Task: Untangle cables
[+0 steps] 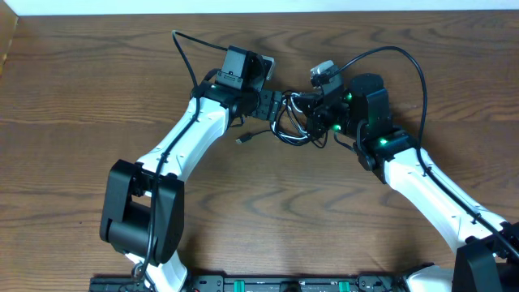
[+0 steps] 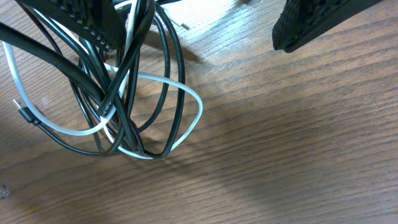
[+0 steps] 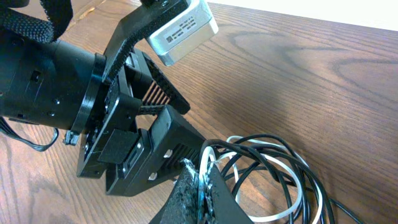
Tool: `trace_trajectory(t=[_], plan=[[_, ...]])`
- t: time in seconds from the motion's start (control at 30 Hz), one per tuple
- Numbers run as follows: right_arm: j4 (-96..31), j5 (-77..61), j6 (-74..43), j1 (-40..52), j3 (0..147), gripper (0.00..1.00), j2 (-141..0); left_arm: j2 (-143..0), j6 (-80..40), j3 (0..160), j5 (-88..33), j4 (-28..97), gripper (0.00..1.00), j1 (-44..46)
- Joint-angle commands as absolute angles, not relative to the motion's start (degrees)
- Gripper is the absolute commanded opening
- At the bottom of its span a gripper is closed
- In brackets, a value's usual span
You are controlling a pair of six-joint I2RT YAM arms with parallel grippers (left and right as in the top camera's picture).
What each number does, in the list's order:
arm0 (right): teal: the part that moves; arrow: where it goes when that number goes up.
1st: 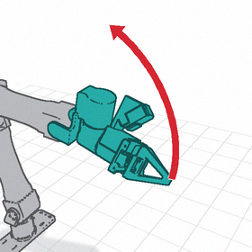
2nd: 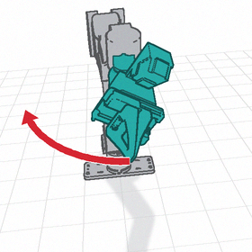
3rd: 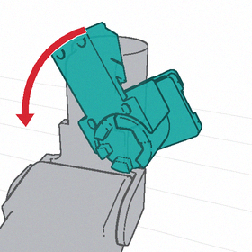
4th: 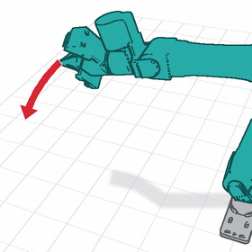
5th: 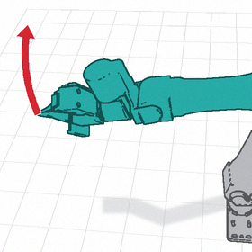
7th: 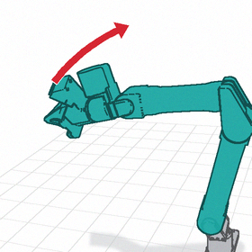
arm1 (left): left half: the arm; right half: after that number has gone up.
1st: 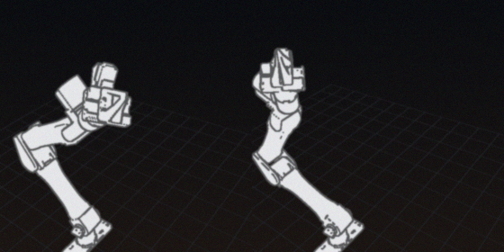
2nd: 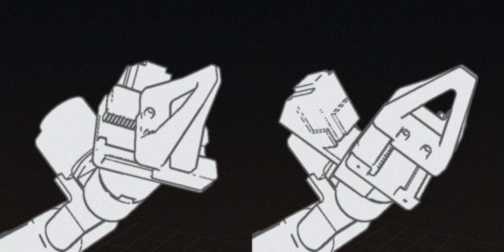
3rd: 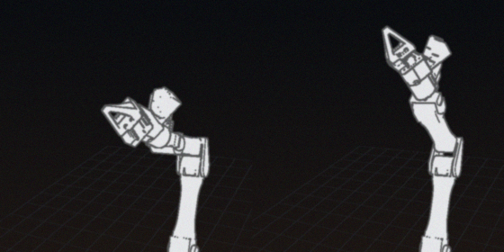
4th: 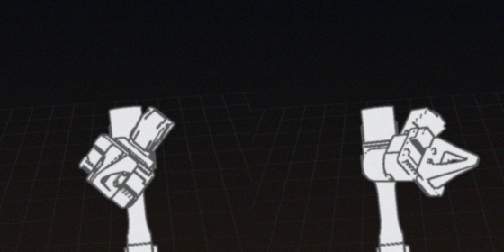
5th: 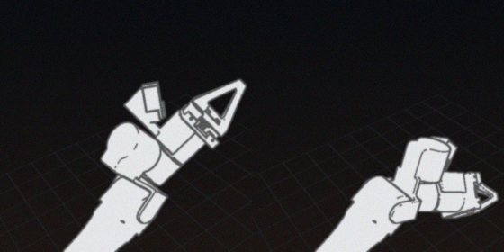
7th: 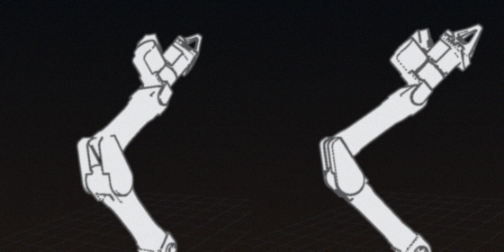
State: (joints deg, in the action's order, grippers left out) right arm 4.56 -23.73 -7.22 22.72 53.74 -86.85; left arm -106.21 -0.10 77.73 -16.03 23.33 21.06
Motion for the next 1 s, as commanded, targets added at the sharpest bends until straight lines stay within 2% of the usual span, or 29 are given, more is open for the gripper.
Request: trace_trajectory(t=[0.0,0.07,0.17,0.3,0.37,0.4,0.5,0.6,0.8,0.97], plan=[[4.9,-24.1,-7.3,22.4,54.7,0.01,-86.8,-107.4,0.4,78.9,-16.3,23.2,0.72,20.9],[5.0,-24.1,-7.3,22.4,54.7,0.01,-86.8,-107.4,0.4,78.9,-16.3,23.2,0.56,20.9],[4.9,-24.1,-7.3,22.4,54.7,0.01,-86.8,-107.4,0.4,78.9,-16.3,23.2,0.39,20.9],[4.9,-24.1,-7.3,22.4,54.7,0.01,-86.8,-107.4,0.4,78.9,-16.3,23.0,0.25,20.9],[4.9,-24.1,-7.3,22.4,54.7,0.01,-86.8,-107.4,0.4,78.9,-16.3,23.0,0.25,20.9],[4.9,-24.1,-7.3,22.4,54.7,0.01,-86.8,-107.4,0.4,78.9,-16.3,23.0,0.3,20.9],[4.9,-24.1,-7.2,22.4,54.7,0.01,-86.8,-107.4,0.4,78.9,-16.3,23.0,0.53,21.0],[4.9,-24.1,-7.3,22.4,54.7,0.01,-86.8,-107.4,0.4,78.9,-19.0,23.0,0.62,21.0],[4.9,-24.1,-7.2,22.4,54.7,0.01,-86.8,-107.5,0.4,78.9,-19.0,22.2,0.62,21.0],[4.9,-24.1,-7.2,22.4,54.7,0.01,-86.8,-107.5,0.4,78.9,-19.0,21.9,0.56,21.0]])
